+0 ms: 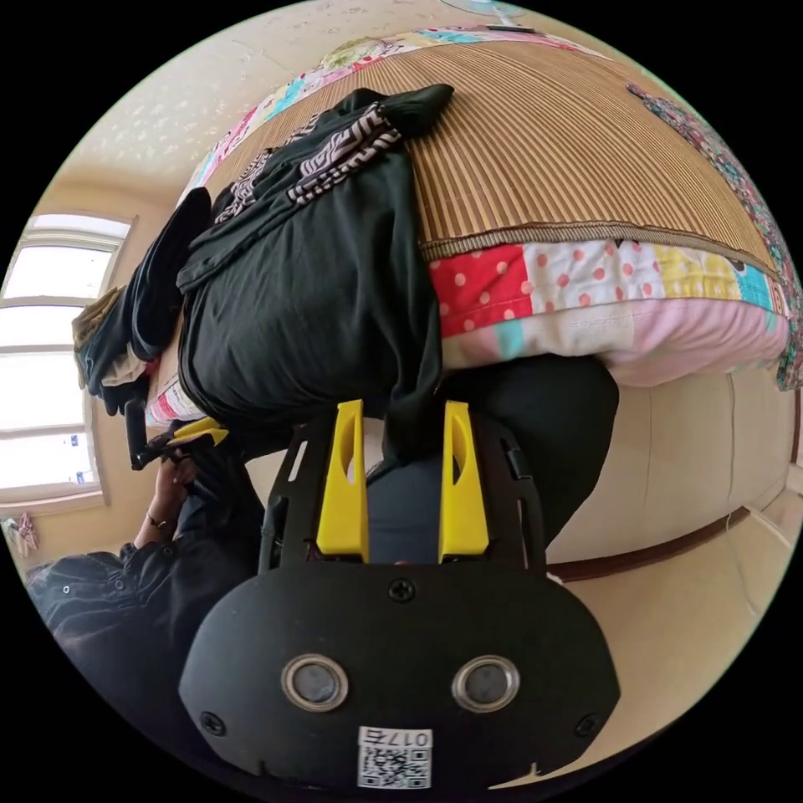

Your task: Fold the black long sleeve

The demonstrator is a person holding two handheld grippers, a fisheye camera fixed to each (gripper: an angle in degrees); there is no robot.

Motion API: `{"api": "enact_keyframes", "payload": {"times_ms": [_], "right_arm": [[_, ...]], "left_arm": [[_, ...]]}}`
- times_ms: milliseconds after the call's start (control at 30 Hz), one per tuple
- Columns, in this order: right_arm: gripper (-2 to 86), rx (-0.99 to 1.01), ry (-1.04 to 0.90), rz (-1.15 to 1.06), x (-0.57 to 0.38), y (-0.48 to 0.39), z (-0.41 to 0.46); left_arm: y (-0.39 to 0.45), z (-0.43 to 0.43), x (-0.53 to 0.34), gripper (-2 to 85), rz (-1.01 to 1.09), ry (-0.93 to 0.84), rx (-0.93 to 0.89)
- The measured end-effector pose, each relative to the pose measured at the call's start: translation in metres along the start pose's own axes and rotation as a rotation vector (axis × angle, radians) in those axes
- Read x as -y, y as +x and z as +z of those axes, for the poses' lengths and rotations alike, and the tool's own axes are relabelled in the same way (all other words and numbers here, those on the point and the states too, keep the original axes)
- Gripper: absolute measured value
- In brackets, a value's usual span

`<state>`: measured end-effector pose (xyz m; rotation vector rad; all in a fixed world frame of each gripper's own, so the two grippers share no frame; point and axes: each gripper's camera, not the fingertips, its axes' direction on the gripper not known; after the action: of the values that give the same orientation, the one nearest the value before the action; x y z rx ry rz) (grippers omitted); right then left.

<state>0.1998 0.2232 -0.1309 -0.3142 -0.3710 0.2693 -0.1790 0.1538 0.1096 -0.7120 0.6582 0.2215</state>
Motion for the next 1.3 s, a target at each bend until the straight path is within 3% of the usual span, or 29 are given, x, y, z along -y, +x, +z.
{"api": "enact_keyframes", "payload": {"times_ms": [167,233,300,467,600,767,867,900,1033,1100,1233,1300], "right_arm": [[4.8,0.033,-0.096,-0.1,-0.004,-0.002,-0.007],[3.9,0.127,-0.051,-0.119,-0.02,0.008,-0.028],[3.4,0.342,0.036,-0.111,-0.048,0.03,-0.07],[3.0,0.716,0.272,-0.092,-0.085,0.071,-0.157],[3.0,0.795,0.393,-0.141,-0.031,0.076,-0.209],[4.1,0.78,0.449,-0.103,0.11,0.067,-0.227],[7.0,0.759,0.571,-0.078,0.171,0.065,-0.215],[8.8,0.752,0.563,0.023,0.181,0.071,-0.198],[9.1,0.784,0.556,0.029,0.162,0.062,-0.161],[8.7,0.602,0.557,-0.019,0.125,0.037,-0.146],[7.9,0.438,0.597,-0.086,0.073,-0.007,-0.128],[7.5,0.312,0.627,-0.145,0.056,-0.044,-0.123]], "left_arm": [[-0.006,0.022,0.017,8.4,0.104,-0.099,-0.164],[-0.006,-0.001,0.006,5.3,0.152,-0.06,-0.31],[-0.003,-0.026,-0.007,5.2,0.219,-0.042,-0.436],[-0.01,-0.112,-0.04,5.1,0.198,0.191,-0.773],[-0.016,-0.174,-0.012,5.0,0.173,0.401,-0.896],[-0.042,-0.219,0.094,5.6,0.032,0.513,-0.745],[-0.071,-0.231,0.156,10.7,-0.032,0.6,-0.769],[-0.083,-0.234,0.17,11.7,-0.043,0.638,-0.771],[-0.1,-0.23,0.154,15.9,-0.123,0.624,-0.607],[-0.092,-0.219,0.128,16.1,-0.137,0.589,-0.489],[-0.073,-0.175,0.062,18.8,-0.338,0.503,-0.245],[-0.072,-0.155,0.048,20.2,-0.411,0.509,-0.263]]}}
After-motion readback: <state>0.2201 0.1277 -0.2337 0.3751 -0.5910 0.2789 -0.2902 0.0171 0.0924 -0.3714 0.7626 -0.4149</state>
